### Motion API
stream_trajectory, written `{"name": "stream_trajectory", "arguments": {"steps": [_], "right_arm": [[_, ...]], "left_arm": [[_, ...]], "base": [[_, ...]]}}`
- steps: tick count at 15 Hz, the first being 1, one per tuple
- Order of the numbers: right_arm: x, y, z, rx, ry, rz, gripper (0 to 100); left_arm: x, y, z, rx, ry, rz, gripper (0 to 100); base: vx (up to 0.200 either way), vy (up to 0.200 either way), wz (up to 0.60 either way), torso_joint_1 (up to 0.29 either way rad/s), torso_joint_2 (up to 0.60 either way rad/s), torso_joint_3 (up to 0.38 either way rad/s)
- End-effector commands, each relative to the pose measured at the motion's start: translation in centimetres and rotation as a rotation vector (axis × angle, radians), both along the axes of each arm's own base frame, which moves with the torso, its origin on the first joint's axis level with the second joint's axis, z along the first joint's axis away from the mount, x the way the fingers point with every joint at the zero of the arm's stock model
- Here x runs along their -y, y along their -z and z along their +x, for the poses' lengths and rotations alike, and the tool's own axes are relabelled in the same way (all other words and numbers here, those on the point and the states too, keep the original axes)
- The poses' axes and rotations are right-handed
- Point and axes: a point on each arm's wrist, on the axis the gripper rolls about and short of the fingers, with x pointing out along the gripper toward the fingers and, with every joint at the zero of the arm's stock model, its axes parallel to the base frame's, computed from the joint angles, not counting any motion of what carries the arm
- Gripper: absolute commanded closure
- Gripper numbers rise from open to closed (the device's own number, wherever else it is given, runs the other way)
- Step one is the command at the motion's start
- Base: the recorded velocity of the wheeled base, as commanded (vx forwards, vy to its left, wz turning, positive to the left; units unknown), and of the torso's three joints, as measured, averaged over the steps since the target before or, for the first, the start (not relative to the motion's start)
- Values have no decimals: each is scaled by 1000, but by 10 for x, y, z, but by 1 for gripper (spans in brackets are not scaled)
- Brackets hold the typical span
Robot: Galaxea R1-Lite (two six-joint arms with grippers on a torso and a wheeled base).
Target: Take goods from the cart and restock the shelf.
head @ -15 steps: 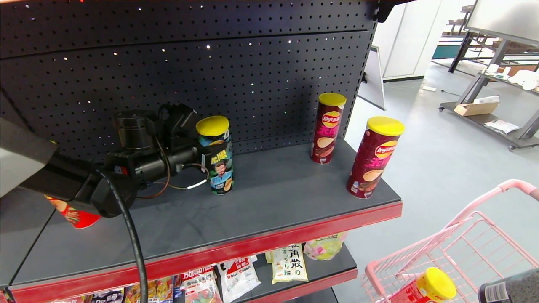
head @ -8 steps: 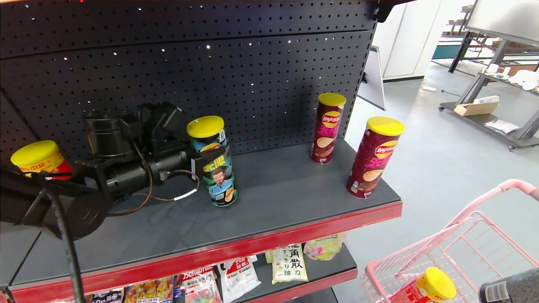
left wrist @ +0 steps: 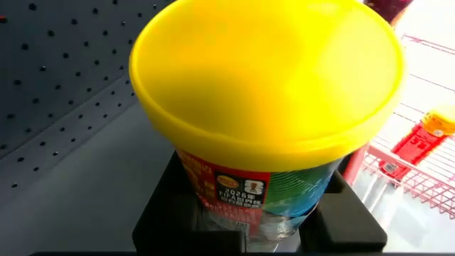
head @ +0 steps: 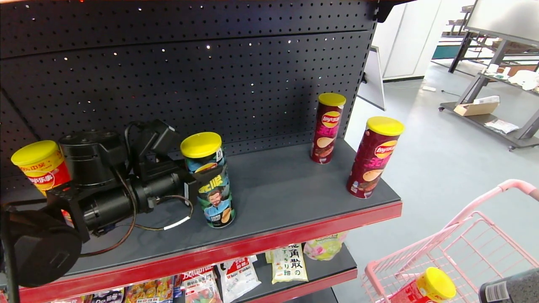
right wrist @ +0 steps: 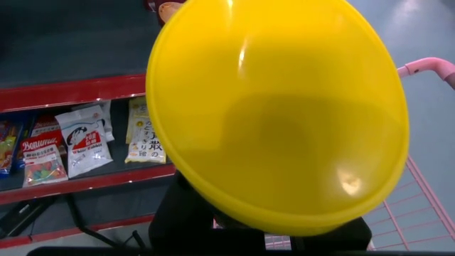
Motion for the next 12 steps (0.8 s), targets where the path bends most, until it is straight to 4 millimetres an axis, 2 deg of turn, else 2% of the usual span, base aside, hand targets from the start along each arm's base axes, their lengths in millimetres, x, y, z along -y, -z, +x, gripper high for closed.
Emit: {"name": "stream_trajectory", "arguments": {"steps": [1, 6, 12], "right_arm": [[0, 0, 0, 3, 0, 0, 100], [0, 0, 0, 3, 0, 0, 100], [0, 0, 1, -3, 0, -1, 100]], "left_arm": [[1, 5, -1, -19, 4, 7, 100], [3, 14, 5, -45, -5, 19, 100], [3, 11, 2, -36, -7, 15, 100]], "base": [[0, 0, 0, 0, 0, 0], [0, 0, 0, 0, 0, 0], [0, 0, 0, 0, 0, 0]]}}
